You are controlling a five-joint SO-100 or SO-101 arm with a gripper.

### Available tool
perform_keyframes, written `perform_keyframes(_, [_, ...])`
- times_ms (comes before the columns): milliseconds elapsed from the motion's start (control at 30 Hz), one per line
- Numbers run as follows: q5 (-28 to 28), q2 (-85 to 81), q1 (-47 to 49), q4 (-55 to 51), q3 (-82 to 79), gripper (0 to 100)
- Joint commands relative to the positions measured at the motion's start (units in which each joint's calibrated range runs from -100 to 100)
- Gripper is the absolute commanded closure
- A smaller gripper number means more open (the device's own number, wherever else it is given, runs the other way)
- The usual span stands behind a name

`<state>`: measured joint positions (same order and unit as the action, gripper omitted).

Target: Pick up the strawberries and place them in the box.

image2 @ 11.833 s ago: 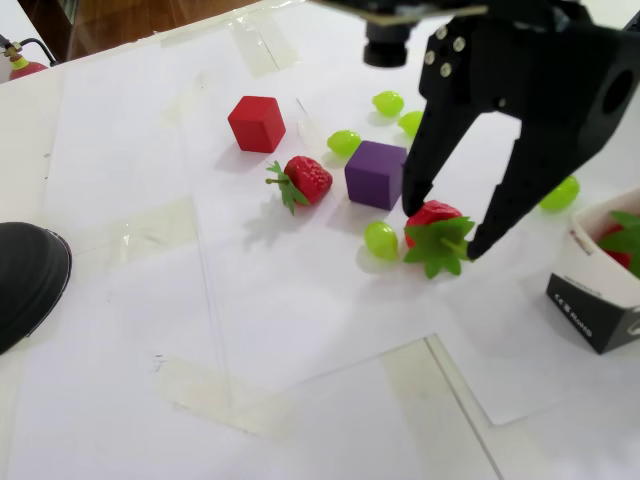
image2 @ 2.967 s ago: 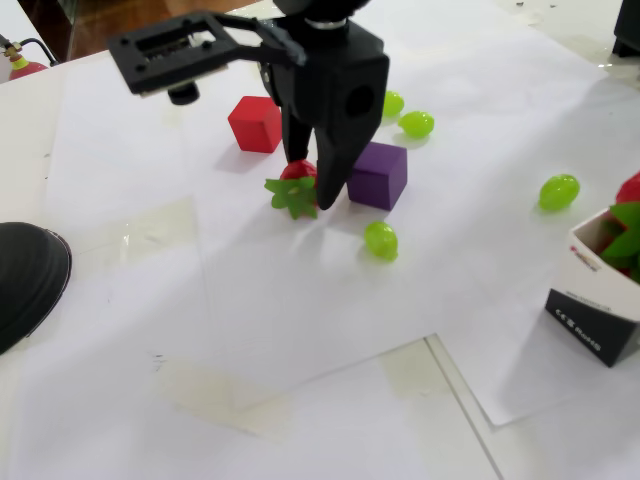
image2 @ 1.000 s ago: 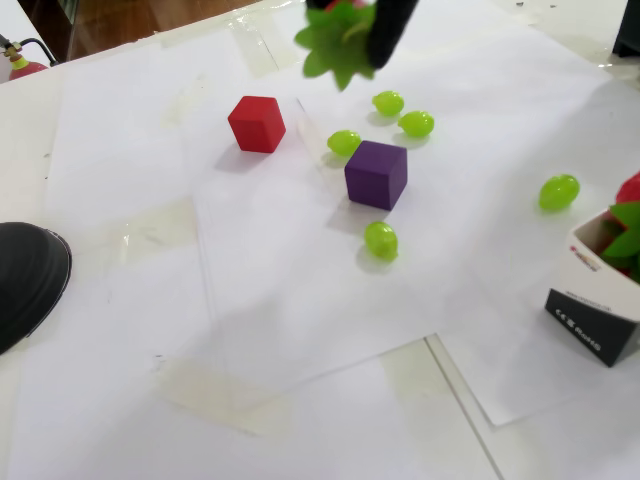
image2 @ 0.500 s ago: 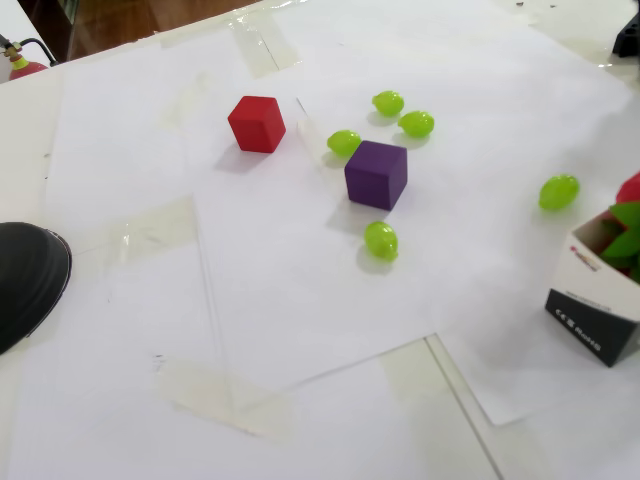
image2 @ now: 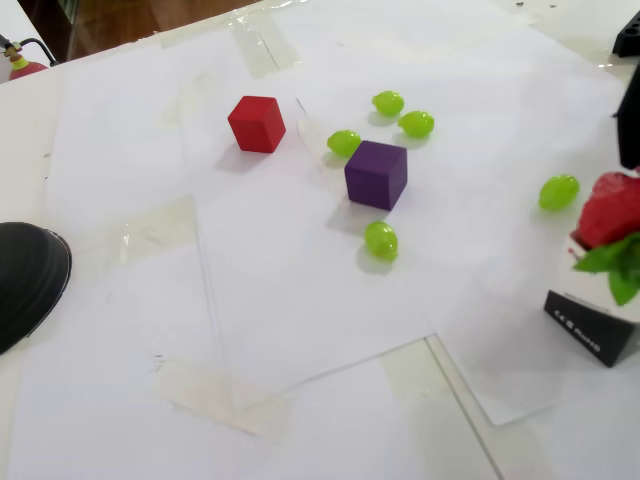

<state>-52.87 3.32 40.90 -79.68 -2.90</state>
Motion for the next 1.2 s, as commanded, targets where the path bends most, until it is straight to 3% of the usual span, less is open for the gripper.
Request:
perform_keyframes(0, [-0.3,-5.4,-0.7,0.8,-0.1,86])
perform_keyframes(367, [-1.8,-6.3,0.5,1.2,-0.6,85])
perform_keyframes(533, [-2.8,-6.8,1.0,-1.5,2.0,79])
perform_keyframes(833, [-3.8,-7.3,1.7,-2.2,3.8,76])
perform_keyframes(1167, [-4.2,-9.5,-3.1,-11.4,15.8,74])
